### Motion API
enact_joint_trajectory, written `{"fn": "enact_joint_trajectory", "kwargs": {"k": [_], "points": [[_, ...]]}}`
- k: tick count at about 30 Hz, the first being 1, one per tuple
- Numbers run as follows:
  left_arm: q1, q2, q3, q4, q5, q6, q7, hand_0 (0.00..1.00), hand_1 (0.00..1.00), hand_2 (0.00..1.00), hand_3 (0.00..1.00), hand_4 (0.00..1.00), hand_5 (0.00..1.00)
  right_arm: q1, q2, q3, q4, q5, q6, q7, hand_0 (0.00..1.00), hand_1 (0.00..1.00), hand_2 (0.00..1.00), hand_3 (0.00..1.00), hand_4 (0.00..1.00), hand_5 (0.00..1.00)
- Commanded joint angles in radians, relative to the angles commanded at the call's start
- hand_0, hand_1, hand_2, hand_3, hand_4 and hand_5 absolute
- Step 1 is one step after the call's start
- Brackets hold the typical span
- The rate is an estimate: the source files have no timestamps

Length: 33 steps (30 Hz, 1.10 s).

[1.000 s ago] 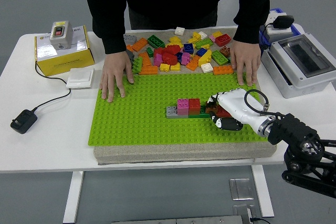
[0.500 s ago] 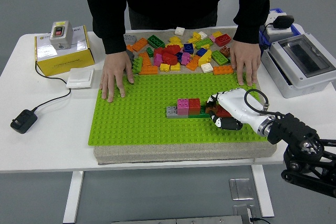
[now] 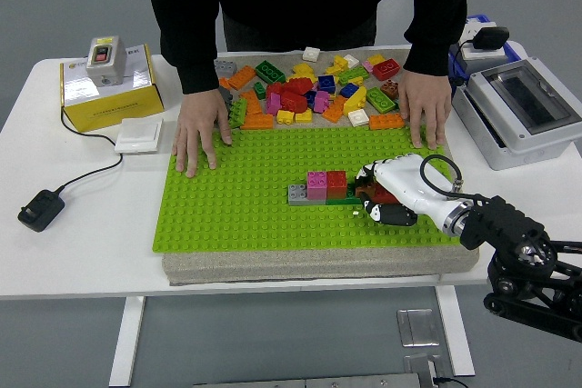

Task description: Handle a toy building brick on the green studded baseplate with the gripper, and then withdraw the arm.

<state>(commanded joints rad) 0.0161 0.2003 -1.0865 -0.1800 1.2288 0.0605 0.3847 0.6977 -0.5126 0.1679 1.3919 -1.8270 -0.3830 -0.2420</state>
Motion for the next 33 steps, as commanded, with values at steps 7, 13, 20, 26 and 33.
{"fn": "enact_joint_trajectory", "kwargs": {"k": [7, 13, 20, 26, 33], "points": [[-0.003, 0.000, 0.004, 0.000, -0.007, 0.001, -0.002, 0.684, 0.650, 0.556, 0.615, 0.064, 0.630, -0.002, 0.000, -0.004, 0.001, 0.002, 0.002, -0.001, 0.123, 0.169, 0.671, 0.652, 0.414, 0.427], [-0.004, -0.001, 0.007, 0.000, -0.011, 0.002, -0.003, 0.684, 0.650, 0.556, 0.615, 0.065, 0.631, -0.004, -0.001, -0.004, 0.004, -0.005, 0.004, -0.005, 0.123, 0.168, 0.671, 0.652, 0.414, 0.429], [-0.004, -0.001, 0.010, 0.000, -0.015, 0.003, -0.004, 0.683, 0.650, 0.555, 0.615, 0.065, 0.631, -0.006, 0.000, -0.004, 0.002, -0.007, 0.007, -0.007, 0.123, 0.169, 0.671, 0.652, 0.415, 0.432], [-0.004, -0.001, 0.012, 0.000, -0.018, 0.004, -0.005, 0.683, 0.649, 0.555, 0.614, 0.065, 0.631, -0.008, 0.002, -0.003, -0.002, -0.004, 0.010, -0.007, 0.123, 0.168, 0.670, 0.652, 0.416, 0.433], [-0.005, 0.000, 0.012, 0.000, -0.018, 0.005, -0.006, 0.683, 0.649, 0.555, 0.614, 0.066, 0.631, -0.008, 0.003, -0.005, -0.007, -0.001, 0.013, -0.006, 0.124, 0.168, 0.668, 0.653, 0.411, 0.431]]}}
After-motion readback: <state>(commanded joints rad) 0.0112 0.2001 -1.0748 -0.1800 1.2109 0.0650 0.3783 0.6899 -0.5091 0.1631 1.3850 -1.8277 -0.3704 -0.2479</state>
